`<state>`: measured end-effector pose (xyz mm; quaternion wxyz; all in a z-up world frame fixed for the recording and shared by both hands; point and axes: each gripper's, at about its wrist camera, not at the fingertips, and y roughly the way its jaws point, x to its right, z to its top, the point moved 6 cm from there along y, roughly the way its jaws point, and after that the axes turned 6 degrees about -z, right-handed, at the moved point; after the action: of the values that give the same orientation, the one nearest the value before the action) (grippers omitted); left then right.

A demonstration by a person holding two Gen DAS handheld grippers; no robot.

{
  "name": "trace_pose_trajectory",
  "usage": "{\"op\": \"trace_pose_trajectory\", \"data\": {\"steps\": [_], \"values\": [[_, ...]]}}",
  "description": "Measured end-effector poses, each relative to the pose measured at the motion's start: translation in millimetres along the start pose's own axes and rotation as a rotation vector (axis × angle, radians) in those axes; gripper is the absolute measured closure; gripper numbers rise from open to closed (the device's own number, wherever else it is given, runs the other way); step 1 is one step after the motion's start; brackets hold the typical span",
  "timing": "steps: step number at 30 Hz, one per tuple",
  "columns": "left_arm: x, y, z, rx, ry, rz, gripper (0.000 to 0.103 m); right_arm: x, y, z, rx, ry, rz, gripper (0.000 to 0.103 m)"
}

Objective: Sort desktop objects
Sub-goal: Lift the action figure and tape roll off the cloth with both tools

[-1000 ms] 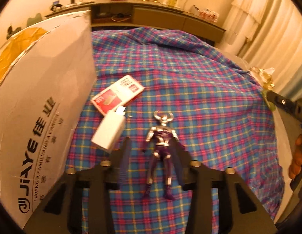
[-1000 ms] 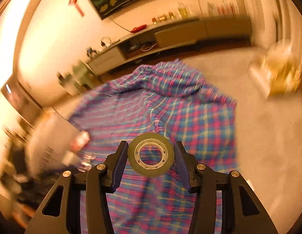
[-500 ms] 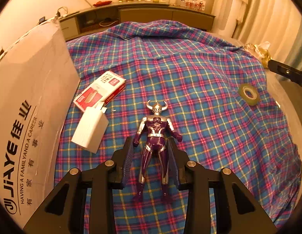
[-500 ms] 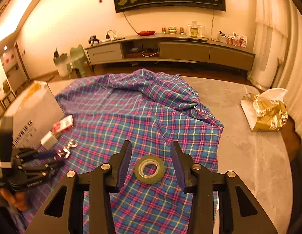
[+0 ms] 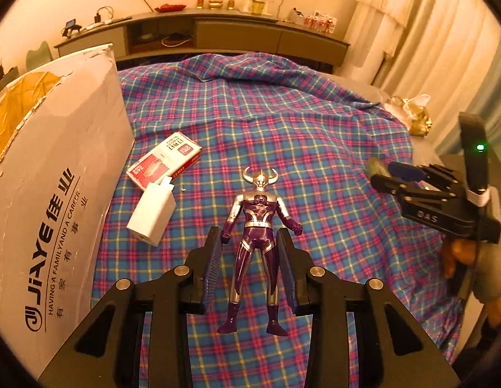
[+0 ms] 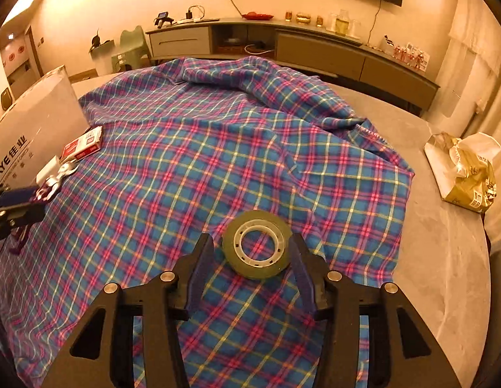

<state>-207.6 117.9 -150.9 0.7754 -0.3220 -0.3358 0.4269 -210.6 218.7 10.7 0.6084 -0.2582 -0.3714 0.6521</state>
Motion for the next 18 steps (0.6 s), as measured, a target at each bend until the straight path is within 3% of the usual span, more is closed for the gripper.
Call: {"op": "trace_pose_trajectory", "data": {"steps": [5, 8, 10, 12, 18], "values": [[0.7, -7.3, -0.8, 0.003, -0.008, -0.014, 0.067, 13.6, 9.0, -5.2, -0.026, 0.048, 0.005, 0.05], [1.8, -14.8, 2.3, 0.014, -0.017, -0.03, 0.068, 19.7, 5.9, -1.8, -0.039, 0.128, 0.065, 0.076], [2.6, -19.0, 4.6, 0.024, -0.018, -0.035, 0.068, 23.7, 2.2, 1.1, -0.031, 0.163, 0.083, 0.077], [2.8, -23.9, 6.8, 0.033, -0.024, -0.045, 0.068, 27.3, -3.0, 4.7, -0.024, 0.186, 0.095, 0.088], [0.3, -37.2, 9.4, 0.051, -0.037, -0.052, 0.068, 27.5, -8.2, 9.7, -0.032, 0.216, 0.098, 0.092]]}}
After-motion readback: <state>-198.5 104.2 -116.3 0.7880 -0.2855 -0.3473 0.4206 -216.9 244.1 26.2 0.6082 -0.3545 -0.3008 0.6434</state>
